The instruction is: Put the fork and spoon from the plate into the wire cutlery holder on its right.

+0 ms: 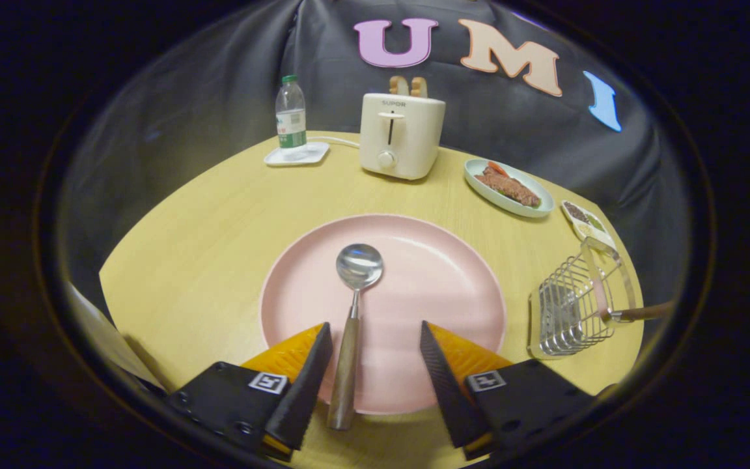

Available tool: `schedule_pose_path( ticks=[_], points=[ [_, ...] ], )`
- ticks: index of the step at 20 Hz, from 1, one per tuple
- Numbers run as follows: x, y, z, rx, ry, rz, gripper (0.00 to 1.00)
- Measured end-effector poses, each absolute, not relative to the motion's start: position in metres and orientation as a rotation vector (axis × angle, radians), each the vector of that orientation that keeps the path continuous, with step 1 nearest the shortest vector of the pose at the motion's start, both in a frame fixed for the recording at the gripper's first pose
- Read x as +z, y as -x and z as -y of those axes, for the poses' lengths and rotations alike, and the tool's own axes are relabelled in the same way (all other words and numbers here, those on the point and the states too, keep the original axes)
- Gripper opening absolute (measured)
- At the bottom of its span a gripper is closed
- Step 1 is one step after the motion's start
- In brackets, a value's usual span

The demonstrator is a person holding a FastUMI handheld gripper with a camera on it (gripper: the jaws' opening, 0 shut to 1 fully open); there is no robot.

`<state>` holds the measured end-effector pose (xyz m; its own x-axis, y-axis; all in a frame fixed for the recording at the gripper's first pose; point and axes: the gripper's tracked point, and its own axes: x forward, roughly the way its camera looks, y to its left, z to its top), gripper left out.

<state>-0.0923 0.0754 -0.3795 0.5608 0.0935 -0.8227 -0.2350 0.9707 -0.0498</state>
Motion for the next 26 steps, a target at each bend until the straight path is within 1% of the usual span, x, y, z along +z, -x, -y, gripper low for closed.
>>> schedule_pose_path(
  ticks=[4, 6, 8, 9, 11, 12, 13, 21, 26],
  points=[
    [-0.380, 0.094, -0.079, 0.212, 0.140, -0.967, 0.55],
    [-0.383, 0.093, -0.073, 0.195, 0.154, -0.971, 0.42],
    [-0.380, 0.096, -0.079, 0.215, 0.141, -0.975, 0.29],
    [-0.373, 0.100, -0.074, 0.200, 0.150, -0.977, 0.23],
    [-0.378, 0.098, -0.075, 0.206, 0.161, -0.979, 0.15],
    [-0.379, 0.101, -0.075, 0.205, 0.168, -0.987, 0.15],
    [-0.379, 0.101, -0.076, 0.212, 0.178, -0.993, 0.08],
    [-0.365, 0.100, -0.068, 0.203, 0.137, -1.036, 0.07],
    [-0.344, 0.097, -0.054, 0.234, 0.169, -1.057, 0.07]
  ],
)
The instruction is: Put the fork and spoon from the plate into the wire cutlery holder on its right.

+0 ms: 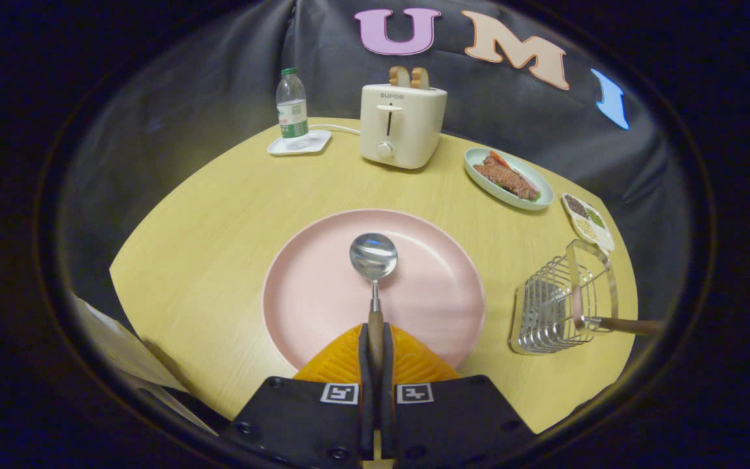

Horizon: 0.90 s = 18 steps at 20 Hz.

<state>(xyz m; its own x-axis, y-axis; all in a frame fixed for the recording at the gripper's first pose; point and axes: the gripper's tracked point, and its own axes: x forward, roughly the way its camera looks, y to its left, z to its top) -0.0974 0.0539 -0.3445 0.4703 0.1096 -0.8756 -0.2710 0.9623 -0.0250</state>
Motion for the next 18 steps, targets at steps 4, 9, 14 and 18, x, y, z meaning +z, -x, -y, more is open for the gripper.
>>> schedule_pose_path(
  ticks=[4, 9, 14, 18],
  points=[
    [-0.321, 0.091, -0.033, 0.235, 0.185, -1.071, 0.07],
    [-0.297, 0.079, 0.001, 0.205, 0.183, -1.065, 0.07],
    [-0.282, 0.072, 0.036, 0.166, 0.156, -1.075, 0.07],
    [-0.273, 0.068, 0.066, 0.129, 0.140, -1.093, 0.07]
  ],
)
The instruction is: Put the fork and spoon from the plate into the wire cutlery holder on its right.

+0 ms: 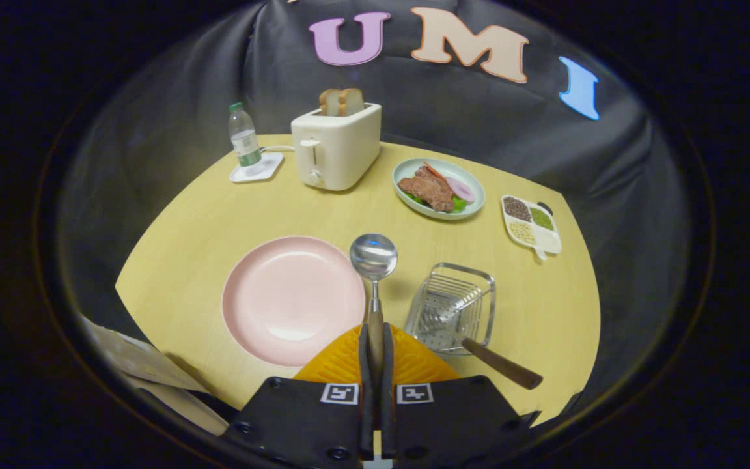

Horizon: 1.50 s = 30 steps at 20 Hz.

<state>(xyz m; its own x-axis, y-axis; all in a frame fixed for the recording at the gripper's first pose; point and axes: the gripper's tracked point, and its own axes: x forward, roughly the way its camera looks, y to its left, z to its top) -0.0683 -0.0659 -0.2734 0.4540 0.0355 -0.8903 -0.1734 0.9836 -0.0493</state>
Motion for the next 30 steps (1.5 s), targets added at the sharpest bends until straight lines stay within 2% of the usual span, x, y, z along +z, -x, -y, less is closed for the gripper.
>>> schedule_pose_path(
  ticks=[17, 26, 27, 30],
  points=[
    [-0.266, 0.084, 0.131, 0.033, 0.084, -1.252, 0.07],
    [-0.264, 0.078, 0.128, 0.040, 0.073, -1.233, 0.19],
    [-0.265, 0.077, 0.126, 0.048, 0.065, -1.227, 0.24],
    [-0.261, 0.074, 0.111, 0.083, 0.032, -1.205, 0.56]
  ],
)
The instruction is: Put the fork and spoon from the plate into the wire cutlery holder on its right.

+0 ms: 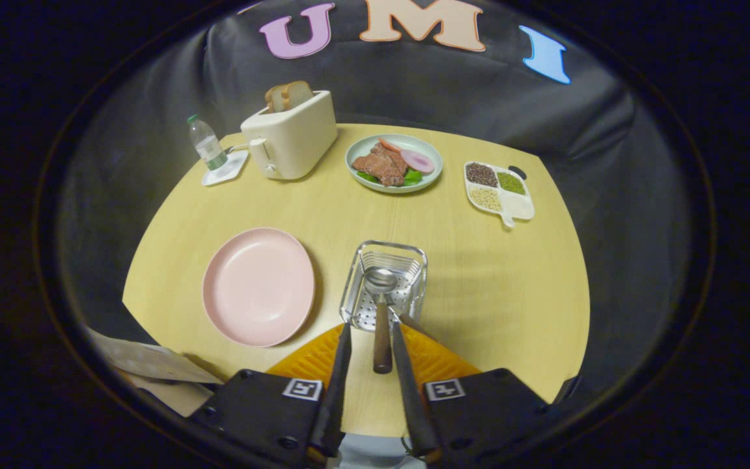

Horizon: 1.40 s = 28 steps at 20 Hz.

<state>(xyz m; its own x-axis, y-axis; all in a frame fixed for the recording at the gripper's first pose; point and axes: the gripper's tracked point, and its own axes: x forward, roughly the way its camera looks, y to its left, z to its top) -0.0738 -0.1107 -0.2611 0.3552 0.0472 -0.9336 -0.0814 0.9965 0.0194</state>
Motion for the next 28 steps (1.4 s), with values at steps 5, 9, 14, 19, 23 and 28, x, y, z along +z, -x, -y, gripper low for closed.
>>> schedule_pose_path(
  ticks=[5, 9, 14, 19, 23, 28],
  points=[
    [-0.256, 0.065, 0.098, 0.107, 0.037, -1.144, 0.98],
    [-0.240, 0.052, 0.084, 0.105, -0.008, -1.041, 0.98],
    [-0.212, 0.035, 0.065, 0.106, -0.013, -0.867, 0.98],
    [-0.183, 0.024, 0.042, 0.097, -0.019, -0.707, 0.98],
    [-0.146, 0.007, 0.037, 0.032, 0.007, -0.526, 0.98],
    [-0.126, -0.004, 0.019, 0.033, 0.000, -0.419, 0.98]
  ],
)
